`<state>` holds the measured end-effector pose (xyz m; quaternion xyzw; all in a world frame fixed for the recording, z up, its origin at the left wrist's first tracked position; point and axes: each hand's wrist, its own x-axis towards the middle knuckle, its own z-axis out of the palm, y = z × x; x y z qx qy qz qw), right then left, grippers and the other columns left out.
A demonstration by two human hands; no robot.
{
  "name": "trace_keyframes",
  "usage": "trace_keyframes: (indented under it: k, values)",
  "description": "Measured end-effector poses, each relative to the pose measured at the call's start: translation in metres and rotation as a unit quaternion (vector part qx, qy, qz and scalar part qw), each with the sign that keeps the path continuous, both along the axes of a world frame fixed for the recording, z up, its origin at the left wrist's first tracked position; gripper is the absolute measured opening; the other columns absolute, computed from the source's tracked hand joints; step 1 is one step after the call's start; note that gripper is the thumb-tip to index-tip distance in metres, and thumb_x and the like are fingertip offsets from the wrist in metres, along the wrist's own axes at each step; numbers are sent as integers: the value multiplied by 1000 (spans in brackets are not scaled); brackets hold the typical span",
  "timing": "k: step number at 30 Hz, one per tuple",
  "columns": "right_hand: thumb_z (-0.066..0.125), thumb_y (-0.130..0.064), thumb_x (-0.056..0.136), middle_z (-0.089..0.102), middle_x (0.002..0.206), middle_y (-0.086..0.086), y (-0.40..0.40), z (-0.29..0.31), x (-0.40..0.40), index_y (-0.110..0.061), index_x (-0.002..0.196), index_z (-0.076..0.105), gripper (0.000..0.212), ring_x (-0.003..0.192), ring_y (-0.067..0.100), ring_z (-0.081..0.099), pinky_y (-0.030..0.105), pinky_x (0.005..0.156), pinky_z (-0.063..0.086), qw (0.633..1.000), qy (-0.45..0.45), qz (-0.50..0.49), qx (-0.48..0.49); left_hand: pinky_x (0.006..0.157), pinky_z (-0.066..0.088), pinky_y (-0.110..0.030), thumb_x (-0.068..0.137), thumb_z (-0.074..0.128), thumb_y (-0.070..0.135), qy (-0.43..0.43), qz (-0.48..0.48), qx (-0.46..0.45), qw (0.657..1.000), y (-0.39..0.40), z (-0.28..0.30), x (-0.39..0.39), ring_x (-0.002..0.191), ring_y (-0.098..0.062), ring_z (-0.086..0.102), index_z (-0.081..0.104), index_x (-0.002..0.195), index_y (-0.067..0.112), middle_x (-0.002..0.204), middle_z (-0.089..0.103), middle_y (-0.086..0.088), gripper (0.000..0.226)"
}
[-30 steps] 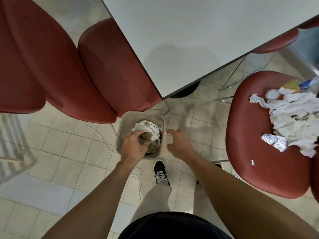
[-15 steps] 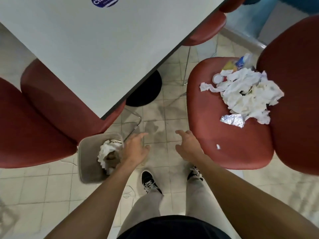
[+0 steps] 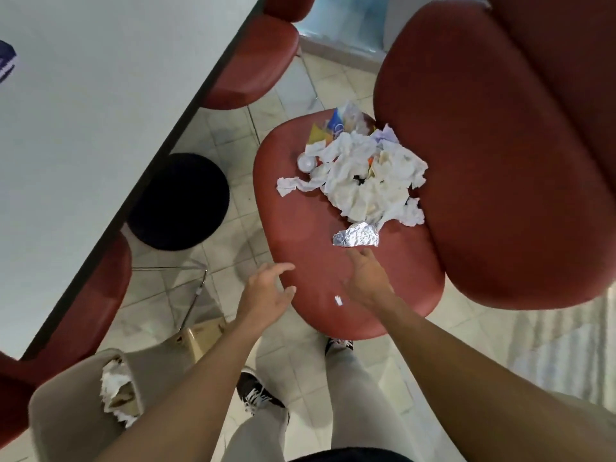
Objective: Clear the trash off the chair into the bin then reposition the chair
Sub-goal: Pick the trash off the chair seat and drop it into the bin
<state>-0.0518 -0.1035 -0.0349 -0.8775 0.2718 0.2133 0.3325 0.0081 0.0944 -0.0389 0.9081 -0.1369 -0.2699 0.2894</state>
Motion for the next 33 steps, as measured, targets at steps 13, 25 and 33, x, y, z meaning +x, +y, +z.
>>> trace_keyframes:
  k: [13, 25, 33]
  values:
    - [57, -14, 83, 35, 135, 9, -151, -65, 22, -25, 137, 44, 57, 110, 30, 56, 36, 91, 49, 997, -5, -72, -21, 91, 39, -19, 80, 71, 20, 25, -84, 26, 996, -160, -70, 47, 107, -12, 56, 65, 113, 26, 116, 56, 6, 34]
    - [50, -8, 85, 20, 148, 5, -178, -126, 60, -33, 134, 51, 55, 108, 25, 57, 28, 83, 49, 992, 37, -112, 34, 98, 46, -34, 85, 64, 13, 71, -165, 109, 978, -210, -129, 73, 118, -19, 49, 67, 114, 28, 127, 48, 0, 33]
    - [51, -6, 89, 38, 124, -1, -177, -137, 56, -28, 128, 57, 45, 87, 10, 49, 26, 68, 44, 985, 24, -166, 39, 82, 52, -31, 89, 55, 7, 93, -171, 122, 973, -210, -123, 69, 94, -20, 63, 69, 110, 21, 109, 65, 1, 30]
